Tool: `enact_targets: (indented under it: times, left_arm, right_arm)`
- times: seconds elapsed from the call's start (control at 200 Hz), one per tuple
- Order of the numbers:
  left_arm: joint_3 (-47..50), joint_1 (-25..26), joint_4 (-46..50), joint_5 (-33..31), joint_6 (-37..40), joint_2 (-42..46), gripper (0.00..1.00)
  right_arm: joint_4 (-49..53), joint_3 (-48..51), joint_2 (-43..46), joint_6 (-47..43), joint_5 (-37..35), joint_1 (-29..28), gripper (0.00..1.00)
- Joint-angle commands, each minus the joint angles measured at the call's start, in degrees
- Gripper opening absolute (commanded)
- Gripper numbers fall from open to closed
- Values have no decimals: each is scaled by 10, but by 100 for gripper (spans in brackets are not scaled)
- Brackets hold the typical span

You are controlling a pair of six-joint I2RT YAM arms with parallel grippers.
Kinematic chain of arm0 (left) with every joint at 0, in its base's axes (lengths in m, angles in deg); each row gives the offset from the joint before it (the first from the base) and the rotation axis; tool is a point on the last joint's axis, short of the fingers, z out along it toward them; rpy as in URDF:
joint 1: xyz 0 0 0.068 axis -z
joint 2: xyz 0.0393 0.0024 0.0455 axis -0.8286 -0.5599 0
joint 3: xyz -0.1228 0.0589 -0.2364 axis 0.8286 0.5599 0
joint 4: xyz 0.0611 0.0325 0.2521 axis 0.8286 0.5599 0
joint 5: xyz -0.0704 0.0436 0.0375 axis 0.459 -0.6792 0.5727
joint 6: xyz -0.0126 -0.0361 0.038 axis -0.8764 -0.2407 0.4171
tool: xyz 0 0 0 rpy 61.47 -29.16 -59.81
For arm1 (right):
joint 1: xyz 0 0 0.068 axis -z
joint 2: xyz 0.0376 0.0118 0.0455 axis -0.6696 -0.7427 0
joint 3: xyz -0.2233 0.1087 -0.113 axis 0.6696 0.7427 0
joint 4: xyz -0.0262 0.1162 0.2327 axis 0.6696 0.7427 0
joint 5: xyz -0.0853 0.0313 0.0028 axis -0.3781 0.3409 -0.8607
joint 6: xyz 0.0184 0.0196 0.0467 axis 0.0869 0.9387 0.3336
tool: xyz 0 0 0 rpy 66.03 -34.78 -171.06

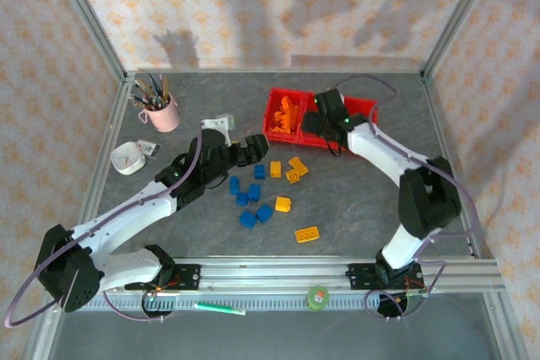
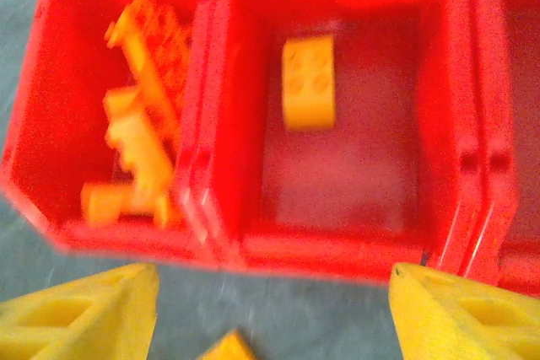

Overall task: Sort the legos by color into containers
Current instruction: Place the lego in the container, then pick up the lego from the center of the table.

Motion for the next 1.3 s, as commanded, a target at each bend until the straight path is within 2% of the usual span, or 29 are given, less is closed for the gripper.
enact_targets:
  times: [0.0,0.195,0.345,0.686,0.921,1.106,1.296]
  left_arm:
    - [18,1,36,-16,12,30,99]
    - [57,1,55,-37,2,80,99]
    - [90,1,45,-42,-9,106,99]
    - [116,1,44,-59,-24,123,99]
    - [120,0,41,-63,-24,122,99]
    - [118,0,35,-63,-26,116,99]
    - [117,0,32,-62,-27,111,99]
  right_arm:
    - [-2,63,50,16,10,-34,75]
    - [-46,160,85,36,19,-103,77]
    - [-112,207,69,29,64,-123,76]
    - [-167,203,-3,18,51,-154,69]
    - [-173,199,-31,28,29,-171,58]
    - [-161,182,-46,30,-31,-173,56]
    - [-160,163,-72,36,-50,-173,49]
